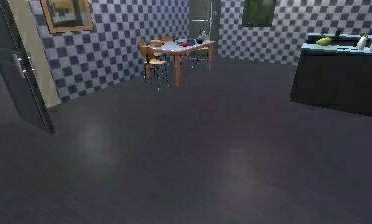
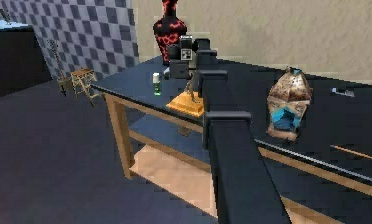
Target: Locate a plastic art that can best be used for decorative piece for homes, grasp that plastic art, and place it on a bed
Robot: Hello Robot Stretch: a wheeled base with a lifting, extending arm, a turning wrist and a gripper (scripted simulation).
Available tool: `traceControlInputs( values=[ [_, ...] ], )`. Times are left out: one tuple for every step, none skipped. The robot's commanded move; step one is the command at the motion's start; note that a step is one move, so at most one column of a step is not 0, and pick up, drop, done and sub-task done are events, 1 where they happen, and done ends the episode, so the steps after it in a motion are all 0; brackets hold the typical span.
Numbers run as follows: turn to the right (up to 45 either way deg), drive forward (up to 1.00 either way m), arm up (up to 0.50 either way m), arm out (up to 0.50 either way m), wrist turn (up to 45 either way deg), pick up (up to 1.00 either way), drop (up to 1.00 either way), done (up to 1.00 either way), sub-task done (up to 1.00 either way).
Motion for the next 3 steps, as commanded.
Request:
traceControlInputs(
  values=[
    [0.0, 0.00, 0.00, 0.00, 27.0, 0.00, 0.00, 0.00, 0.00],
    [0.0, 0.00, -0.18, 0.00, 0.0, 0.00, 0.00, 0.00, 0.00],
    [0.0, 0.00, 0.00, 0.00, 0.0, 1.00, 0.00, 0.00, 0.00]
  ],
)
